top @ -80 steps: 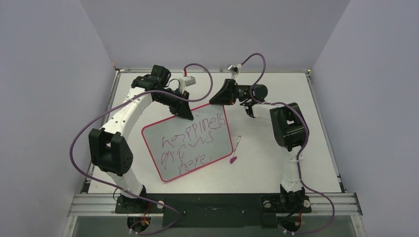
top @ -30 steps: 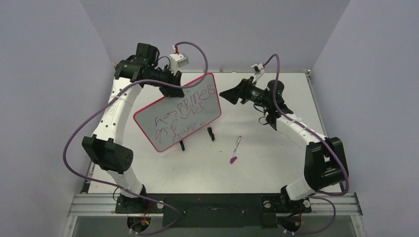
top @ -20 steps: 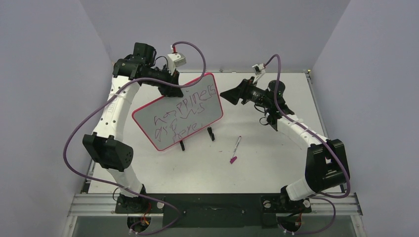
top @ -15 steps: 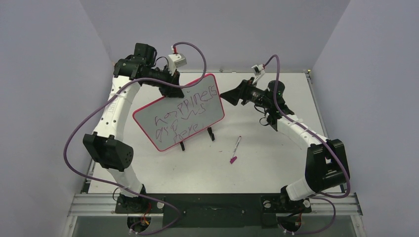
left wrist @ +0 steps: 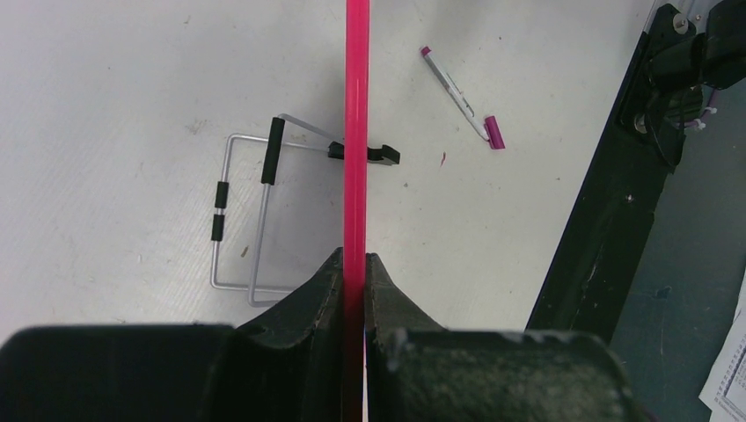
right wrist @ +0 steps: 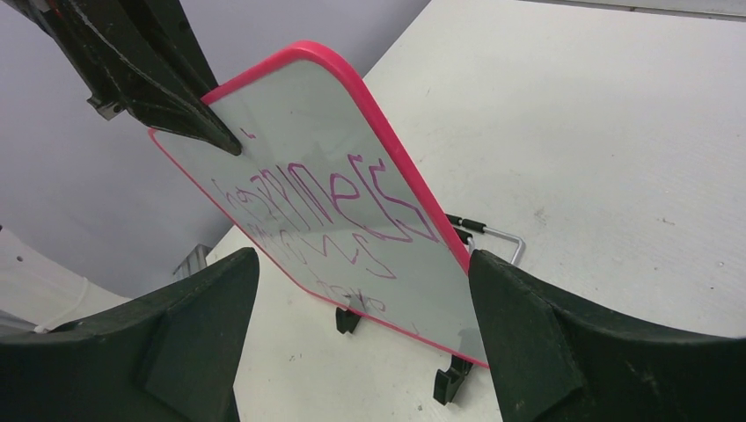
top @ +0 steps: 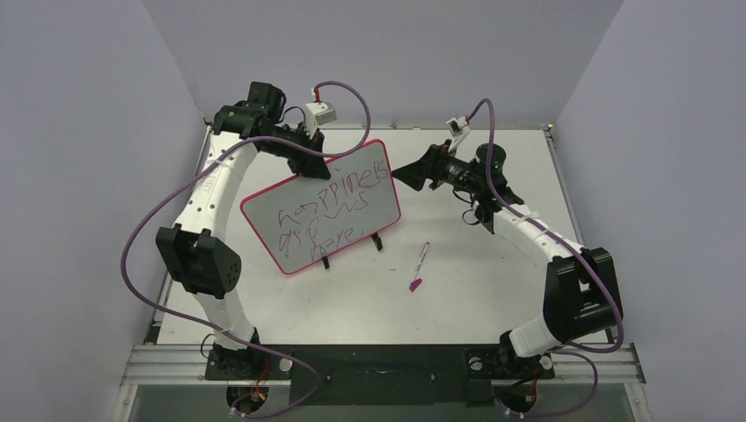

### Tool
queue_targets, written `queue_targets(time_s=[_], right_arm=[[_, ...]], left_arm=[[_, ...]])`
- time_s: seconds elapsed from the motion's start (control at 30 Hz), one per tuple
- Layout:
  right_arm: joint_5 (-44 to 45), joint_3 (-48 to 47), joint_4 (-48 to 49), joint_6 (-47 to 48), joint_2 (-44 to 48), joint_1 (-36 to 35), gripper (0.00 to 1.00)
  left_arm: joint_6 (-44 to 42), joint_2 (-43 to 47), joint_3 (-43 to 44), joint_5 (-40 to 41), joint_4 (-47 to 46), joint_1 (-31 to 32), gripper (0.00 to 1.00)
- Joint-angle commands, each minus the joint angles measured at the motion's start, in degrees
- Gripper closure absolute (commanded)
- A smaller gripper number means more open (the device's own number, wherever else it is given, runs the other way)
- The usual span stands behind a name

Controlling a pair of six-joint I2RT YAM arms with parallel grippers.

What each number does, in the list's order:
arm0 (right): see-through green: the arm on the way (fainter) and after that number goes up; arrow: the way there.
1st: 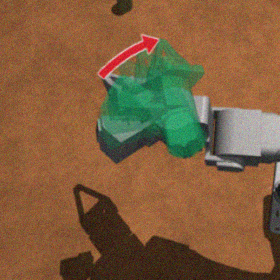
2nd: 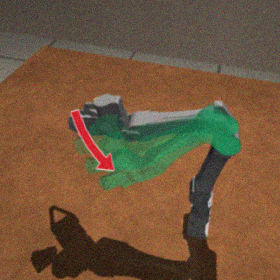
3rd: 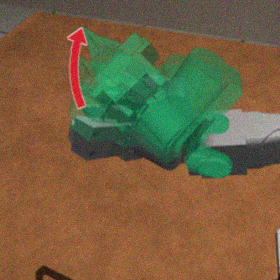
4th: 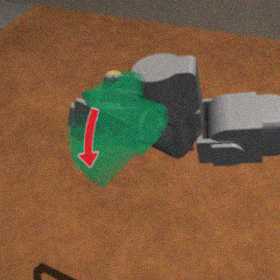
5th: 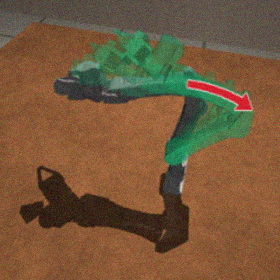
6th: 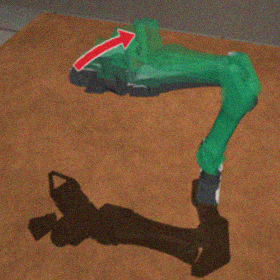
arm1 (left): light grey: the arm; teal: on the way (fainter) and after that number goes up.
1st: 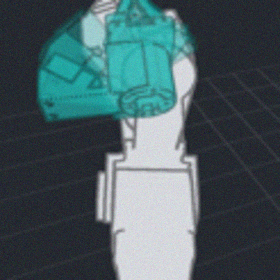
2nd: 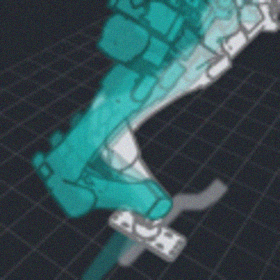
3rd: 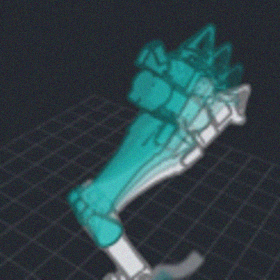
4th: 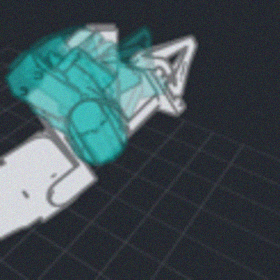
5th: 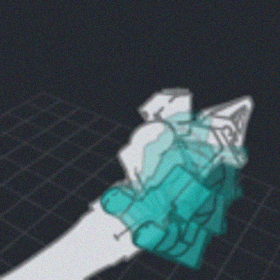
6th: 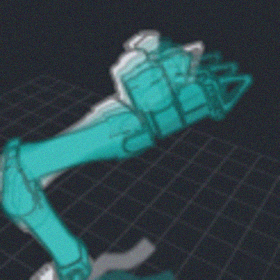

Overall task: Write a sentence on the whiteboard
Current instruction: Put down the whiteboard on the whiteboard stand.

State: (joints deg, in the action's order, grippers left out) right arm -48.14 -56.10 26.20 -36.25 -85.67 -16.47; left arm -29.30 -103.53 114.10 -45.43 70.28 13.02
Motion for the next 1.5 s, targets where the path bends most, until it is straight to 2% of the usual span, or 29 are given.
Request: queue_targets(time_s=[0.0, 0.23, 0.33, 0.43, 0.57, 0.7, 0.93, 1.17, 1.47], right_arm=[[-1.2, 0.0, 1.6, 1.6, 1.3, 0.7, 0.16], [-1.1, -0.1, 1.5, 1.6, 0.5, 0.7, 0.16], [-0.1, 0.2, 1.2, 1.7, 0.0, 0.7, 0.16], [2.3, 0.6, 0.2, 1.6, -0.9, 0.8, 0.16], [5.4, 1.6, 0.7, -0.1, -2.0, 0.8, 0.16], [6.8, 2.2, 1.8, -1.8, -2.9, 0.7, 0.16], [7.3, 2.9, 2.1, -3.1, -4.2, 0.7, 0.16], [7.7, 3.4, 2.3, -3.3, -4.9, 0.7, 0.16], [7.9, 3.3, 1.8, -2.8, -5.9, 0.7, 0.16]], left_arm=[[-1.1, 0.3, 1.1, -6.0, -1.0, 0.3, 1.0], [0.5, -3.8, 2.9, -3.9, -1.4, 0.6, 1.0], [5.9, -4.5, 1.7, -0.1, -7.3, 0.6, 0.92], [7.6, -4.6, -0.6, 1.8, -10.5, 0.8, 0.89], [9.8, -5.1, -1.5, 3.6, -13.8, 0.7, 0.7], [11.9, -4.8, -3.0, 5.0, -17.5, 0.5, 0.61], [14.4, -4.3, -6.8, 10.2, -24.4, 0.5, 0.55], [18.0, -0.7, -15.9, 15.9, -37.8, 0.3, 0.5], [17.9, -1.3, -17.8, 19.8, -42.0, 0.5, 0.47]])
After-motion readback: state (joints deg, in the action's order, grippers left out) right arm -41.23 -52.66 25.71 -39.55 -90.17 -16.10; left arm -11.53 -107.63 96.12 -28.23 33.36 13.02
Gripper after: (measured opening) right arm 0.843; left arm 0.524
